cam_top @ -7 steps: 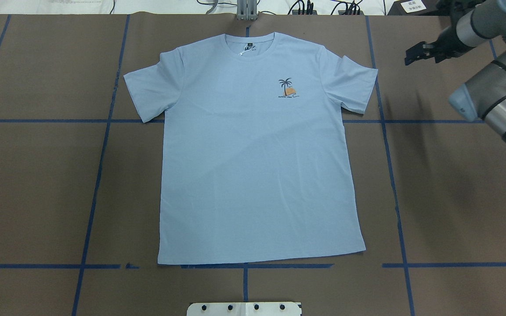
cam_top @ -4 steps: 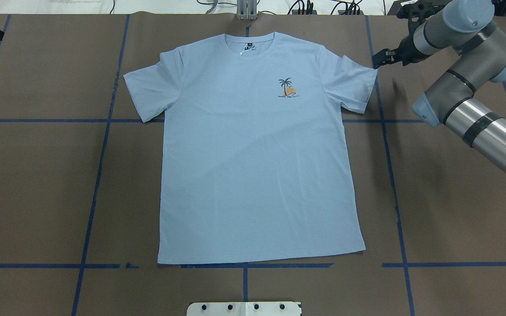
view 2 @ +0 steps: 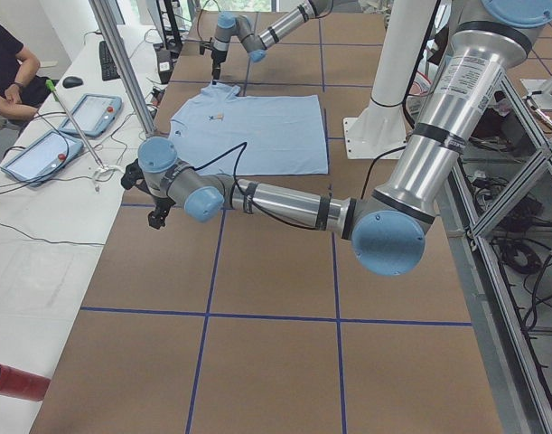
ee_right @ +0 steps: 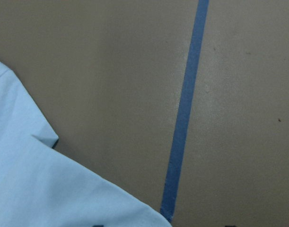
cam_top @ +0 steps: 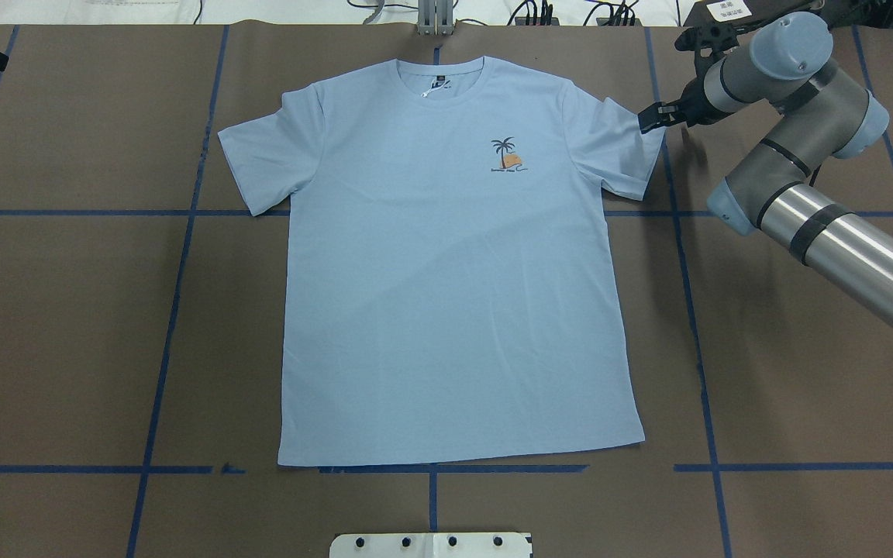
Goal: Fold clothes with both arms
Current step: 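Move the right gripper toward the sleeve nearest it and grasp it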
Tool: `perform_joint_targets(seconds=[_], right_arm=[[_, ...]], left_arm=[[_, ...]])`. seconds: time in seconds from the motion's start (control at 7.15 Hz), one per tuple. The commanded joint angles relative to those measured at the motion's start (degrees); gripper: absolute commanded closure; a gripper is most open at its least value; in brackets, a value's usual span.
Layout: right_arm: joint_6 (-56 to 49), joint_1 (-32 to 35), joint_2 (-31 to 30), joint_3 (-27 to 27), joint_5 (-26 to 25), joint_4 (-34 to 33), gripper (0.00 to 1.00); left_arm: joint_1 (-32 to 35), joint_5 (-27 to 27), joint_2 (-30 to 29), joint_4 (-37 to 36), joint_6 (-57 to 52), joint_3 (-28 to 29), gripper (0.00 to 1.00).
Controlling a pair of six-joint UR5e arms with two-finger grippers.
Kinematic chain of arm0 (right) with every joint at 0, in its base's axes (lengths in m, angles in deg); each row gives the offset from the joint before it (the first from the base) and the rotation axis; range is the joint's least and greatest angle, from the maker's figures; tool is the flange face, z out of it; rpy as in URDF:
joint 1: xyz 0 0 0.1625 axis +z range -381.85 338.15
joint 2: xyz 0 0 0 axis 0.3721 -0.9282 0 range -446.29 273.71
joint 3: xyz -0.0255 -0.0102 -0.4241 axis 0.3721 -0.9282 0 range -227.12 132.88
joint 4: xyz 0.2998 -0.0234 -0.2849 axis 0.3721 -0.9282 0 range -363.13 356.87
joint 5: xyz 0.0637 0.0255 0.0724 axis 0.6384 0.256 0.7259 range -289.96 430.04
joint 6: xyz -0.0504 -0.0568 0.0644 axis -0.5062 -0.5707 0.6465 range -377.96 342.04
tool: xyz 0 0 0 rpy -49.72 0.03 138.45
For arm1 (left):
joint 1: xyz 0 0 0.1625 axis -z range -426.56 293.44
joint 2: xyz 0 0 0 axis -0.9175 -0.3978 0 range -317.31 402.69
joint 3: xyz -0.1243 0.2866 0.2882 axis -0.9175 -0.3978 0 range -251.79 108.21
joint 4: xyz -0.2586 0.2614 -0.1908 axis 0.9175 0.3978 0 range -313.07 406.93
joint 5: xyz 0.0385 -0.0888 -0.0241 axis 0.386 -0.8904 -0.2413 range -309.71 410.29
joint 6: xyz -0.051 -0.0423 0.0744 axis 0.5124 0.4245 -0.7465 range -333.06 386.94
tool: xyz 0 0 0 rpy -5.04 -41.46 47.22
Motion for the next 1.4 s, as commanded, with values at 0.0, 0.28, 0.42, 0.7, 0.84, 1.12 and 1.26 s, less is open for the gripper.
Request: perform_joint_targets(seconds=[0.0,0.28,0.42,0.7,0.84,1.12,1.26], right_arm=[[0.1,-0.2,0.0,-0.3,0.0,0.1,0.31],[0.3,-0.2,0.1,-0.2,0.2,-0.1,0.71],[0.3,-0.2,0.2,-0.2,0.3,-0.2,0.87],[1.8,-0.2,0.8,-0.2,0.3,-1.2,1.0],[1.9,-0.1,1.1,0.0,0.4,-1.6,1.0],[4.0,0.1,1.7,2.3,0.6,-3.1,1.0],[8.4,-0.2,1.5,6.7,1.3,-3.7,1.0]], left_arm=[[0.0,0.0,-0.2,0.0,0.0,0.0,0.0],[0.1,0.0,0.0,0.0,0.0,0.0,0.0],[0.1,0.0,0.0,0.0,0.0,0.0,0.0],[0.1,0.2,0.0,0.0,-0.1,0.0,0.0],[0.1,0.3,0.0,0.0,-0.1,0.0,0.0],[0.1,0.4,-0.1,0.1,-0.1,0.0,0.0],[0.1,0.3,0.0,0.1,-0.1,0.0,0.0]])
